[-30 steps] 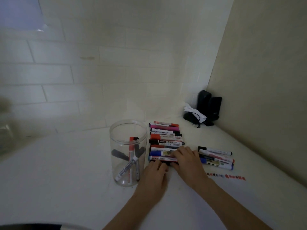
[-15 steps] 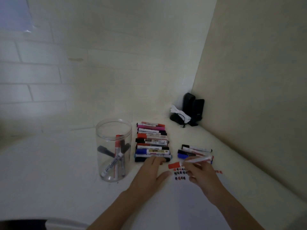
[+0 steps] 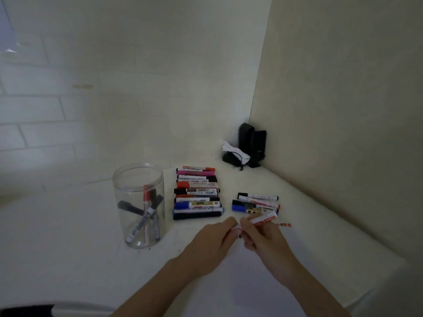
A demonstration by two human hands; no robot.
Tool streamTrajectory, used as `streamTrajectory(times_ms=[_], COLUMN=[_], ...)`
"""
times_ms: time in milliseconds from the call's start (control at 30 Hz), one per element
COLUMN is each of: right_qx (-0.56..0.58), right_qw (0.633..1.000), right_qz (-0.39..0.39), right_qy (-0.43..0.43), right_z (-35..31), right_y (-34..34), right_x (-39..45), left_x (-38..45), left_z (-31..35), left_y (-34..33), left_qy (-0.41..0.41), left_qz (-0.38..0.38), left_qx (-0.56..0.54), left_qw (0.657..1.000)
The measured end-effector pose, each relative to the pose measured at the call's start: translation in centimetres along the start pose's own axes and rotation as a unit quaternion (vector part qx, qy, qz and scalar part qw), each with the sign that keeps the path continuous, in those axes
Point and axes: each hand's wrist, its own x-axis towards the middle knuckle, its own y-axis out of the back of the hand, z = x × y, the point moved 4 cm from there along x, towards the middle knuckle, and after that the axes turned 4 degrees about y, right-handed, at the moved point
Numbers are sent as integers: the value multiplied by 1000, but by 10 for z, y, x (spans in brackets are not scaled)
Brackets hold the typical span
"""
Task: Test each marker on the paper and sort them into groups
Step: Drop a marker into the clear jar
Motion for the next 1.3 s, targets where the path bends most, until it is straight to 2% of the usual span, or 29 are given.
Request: streamTrajectory(times_ms=[167, 233, 300, 400, 467, 533, 600, 700, 767, 867, 900, 967, 1000, 1033, 1100, 1133, 1200, 1300], right_qx=[11, 10, 39, 167, 181, 62, -43, -107, -156, -277, -307, -353, -362, -365, -371, -373, -362, -341], right_qw=[999, 1000, 999, 980, 973, 988, 989, 984, 982, 959, 949, 927, 923, 923, 925, 925, 931, 939], right_qz=[-23, -8, 23, 56, 31, -26, -70, -97, -84, -27, -8, 28, 46, 59, 64, 57, 32, 6], right_qy=[23, 15, -9, -97, -138, -142, -127, -107, -66, 46, 76, 119, 120, 105, 56, 40, 36, 54], right_z=[-2, 2, 6, 15, 15, 14, 10, 5, 4, 1, 1, 3, 6, 9, 16, 17, 19, 20], right_y=[1, 4, 10, 23, 28, 29, 23, 10, 2, -7, -6, 5, 14, 25, 39, 39, 32, 27], right_x=[-6, -6, -7, -8, -10, -12, -12, -8, -6, -8, -12, -22, -28, -30, -26, -23, -17, -9], left_x=[-6, -6, -7, -8, -9, -9, -7, -5, -6, -4, -2, -2, -3, -2, 1, 2, 2, 5], left_z=[5, 3, -2, -8, -14, -16, -16, -13, -6, -3, -8, -30, -40, -41, -29, -22, -17, -24], left_y=[1, 1, 3, 7, 10, 12, 9, 4, 2, -2, -1, 12, 23, 32, 25, 13, -4, -9], left_qy=[4, 23, 72, 167, 211, 229, 242, 223, 209, 243, 271, 336, 341, 328, 280, 278, 276, 264], left_qz=[-3, -4, 6, 13, 32, 45, 40, 25, 54, 129, 156, 234, 262, 258, 164, 116, 87, 97], left_qx=[-32, -61, -135, -297, -402, -478, -479, -500, -552, -590, -604, -629, -611, -562, -438, -399, -374, -342], left_qw=[999, 998, 988, 940, 891, 847, 843, 836, 806, 759, 733, 661, 665, 714, 838, 866, 881, 897])
